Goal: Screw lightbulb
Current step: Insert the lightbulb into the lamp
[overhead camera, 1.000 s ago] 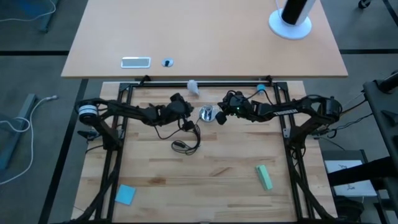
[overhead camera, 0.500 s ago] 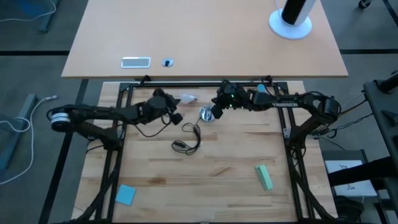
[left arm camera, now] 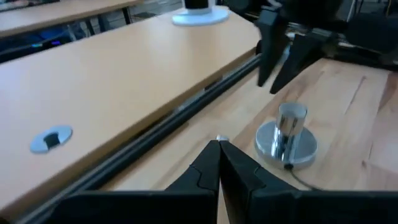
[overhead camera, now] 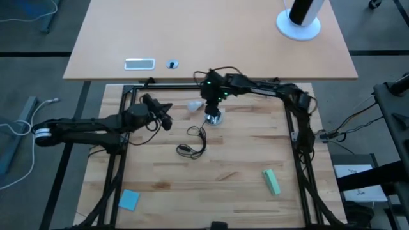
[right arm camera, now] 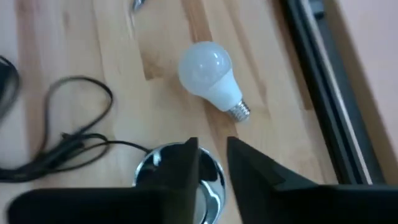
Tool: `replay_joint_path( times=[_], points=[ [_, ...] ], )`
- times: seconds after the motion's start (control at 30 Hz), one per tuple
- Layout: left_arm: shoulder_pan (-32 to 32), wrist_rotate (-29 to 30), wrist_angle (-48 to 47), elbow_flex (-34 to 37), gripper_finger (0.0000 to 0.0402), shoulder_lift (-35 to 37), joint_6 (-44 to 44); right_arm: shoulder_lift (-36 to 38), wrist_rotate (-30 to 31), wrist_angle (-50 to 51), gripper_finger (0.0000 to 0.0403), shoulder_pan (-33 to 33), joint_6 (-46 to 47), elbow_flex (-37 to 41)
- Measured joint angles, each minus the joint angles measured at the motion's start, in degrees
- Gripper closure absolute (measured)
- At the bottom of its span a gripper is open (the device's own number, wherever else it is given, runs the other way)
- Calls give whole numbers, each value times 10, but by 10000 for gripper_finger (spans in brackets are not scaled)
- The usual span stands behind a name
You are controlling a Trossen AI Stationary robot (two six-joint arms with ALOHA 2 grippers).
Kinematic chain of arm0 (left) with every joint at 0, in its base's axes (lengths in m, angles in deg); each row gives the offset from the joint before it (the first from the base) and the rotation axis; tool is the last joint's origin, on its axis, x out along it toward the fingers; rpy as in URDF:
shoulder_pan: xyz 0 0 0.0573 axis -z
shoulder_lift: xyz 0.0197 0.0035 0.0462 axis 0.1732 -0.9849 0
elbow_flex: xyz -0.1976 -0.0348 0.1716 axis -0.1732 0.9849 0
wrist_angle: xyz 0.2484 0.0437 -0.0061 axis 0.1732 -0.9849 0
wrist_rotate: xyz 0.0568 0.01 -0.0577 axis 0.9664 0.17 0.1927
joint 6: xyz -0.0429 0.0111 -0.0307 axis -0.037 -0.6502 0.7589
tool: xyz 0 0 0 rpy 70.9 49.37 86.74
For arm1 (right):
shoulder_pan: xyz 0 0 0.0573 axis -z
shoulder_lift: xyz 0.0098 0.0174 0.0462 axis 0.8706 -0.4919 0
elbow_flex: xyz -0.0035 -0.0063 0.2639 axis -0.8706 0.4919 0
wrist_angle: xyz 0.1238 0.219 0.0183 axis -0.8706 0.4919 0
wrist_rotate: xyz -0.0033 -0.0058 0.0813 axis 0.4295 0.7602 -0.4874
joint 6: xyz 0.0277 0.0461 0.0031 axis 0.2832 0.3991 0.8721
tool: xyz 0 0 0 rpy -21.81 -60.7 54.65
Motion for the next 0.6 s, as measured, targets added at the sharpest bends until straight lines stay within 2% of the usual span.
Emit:
replay_joint_path(
  times=[0.27, 0.43, 0.6],
  points=[
    [8, -33, 56, 56, 401, 42, 7, -130, 11, 109, 217, -1, -76, -162],
    [10, -33, 57, 61, 401, 47, 5, -186, 16, 177, 199, -4, -104, -236],
    [10, -38, 57, 63, 401, 38, 5, -228, 16, 208, 199, -7, -111, -286]
  ],
)
